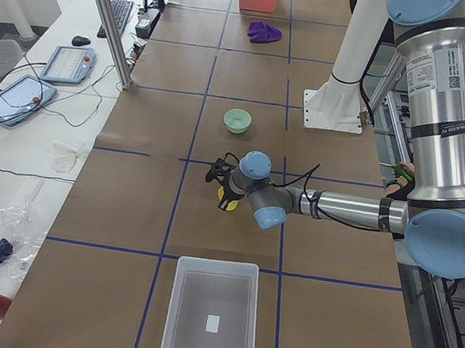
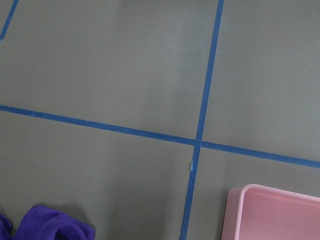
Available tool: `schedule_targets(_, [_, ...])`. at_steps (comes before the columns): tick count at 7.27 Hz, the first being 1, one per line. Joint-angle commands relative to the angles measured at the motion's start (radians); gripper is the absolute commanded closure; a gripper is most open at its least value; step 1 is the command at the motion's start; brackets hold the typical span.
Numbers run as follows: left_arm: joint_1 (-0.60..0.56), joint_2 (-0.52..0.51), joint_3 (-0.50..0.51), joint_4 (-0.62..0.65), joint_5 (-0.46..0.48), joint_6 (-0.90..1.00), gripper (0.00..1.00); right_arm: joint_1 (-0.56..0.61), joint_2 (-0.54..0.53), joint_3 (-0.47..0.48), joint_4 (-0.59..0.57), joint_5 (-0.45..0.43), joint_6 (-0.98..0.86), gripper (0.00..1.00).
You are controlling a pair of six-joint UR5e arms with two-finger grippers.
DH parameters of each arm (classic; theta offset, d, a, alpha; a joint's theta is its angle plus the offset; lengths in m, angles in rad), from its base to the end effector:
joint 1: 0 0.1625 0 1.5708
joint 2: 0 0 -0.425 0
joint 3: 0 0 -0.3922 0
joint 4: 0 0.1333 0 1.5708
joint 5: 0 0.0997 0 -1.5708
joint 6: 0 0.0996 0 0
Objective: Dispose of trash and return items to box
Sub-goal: 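Reach the left gripper to the yellow cup and grasp it, then lift the yellow cup with the left gripper into the clear bin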
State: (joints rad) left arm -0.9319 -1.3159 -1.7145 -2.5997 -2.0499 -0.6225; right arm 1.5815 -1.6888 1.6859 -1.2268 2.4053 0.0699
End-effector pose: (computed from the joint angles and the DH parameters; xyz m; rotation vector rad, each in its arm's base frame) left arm 0.1764 -0.3840 0.5918 0.4644 0.8900 0.2347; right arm 0.0644 -0.4578 0.6154 0.2962 -0.8347 -0.0670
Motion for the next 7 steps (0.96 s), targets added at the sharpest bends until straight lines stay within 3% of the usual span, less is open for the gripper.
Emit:
schedule_targets(1, [-0.013, 0.006, -0.020, -0.005, -0.042, 0.094, 1.00, -0.003, 0.001, 0.001, 0.001, 0.000, -0.002, 0.00])
schedule_targets(2, [-0.053, 0.006, -0.019, -0.002, -0.158, 0.181, 1.00, -0.003, 0.001, 0.003, 0.003, 0.002, -0.001, 0.00])
schedule_targets(3, [-0.182, 0.007, -0.019, 0.045, -0.271, 0.279, 1.00, -0.005, 0.001, 0.003, 0.068, 0.002, -0.010, 0.00])
schedule_targets(4, [-0.284, 0.001, -0.020, 0.147, -0.321, 0.452, 1.00, -0.008, -0.012, 0.000, 0.164, 0.002, 0.008, 0.00])
schedule_targets(7, [-0.596, -0.044, -0.040, 0.578, -0.345, 1.013, 1.00, -0.077, 0.009, 0.009, 0.181, -0.011, 0.004, 0.00])
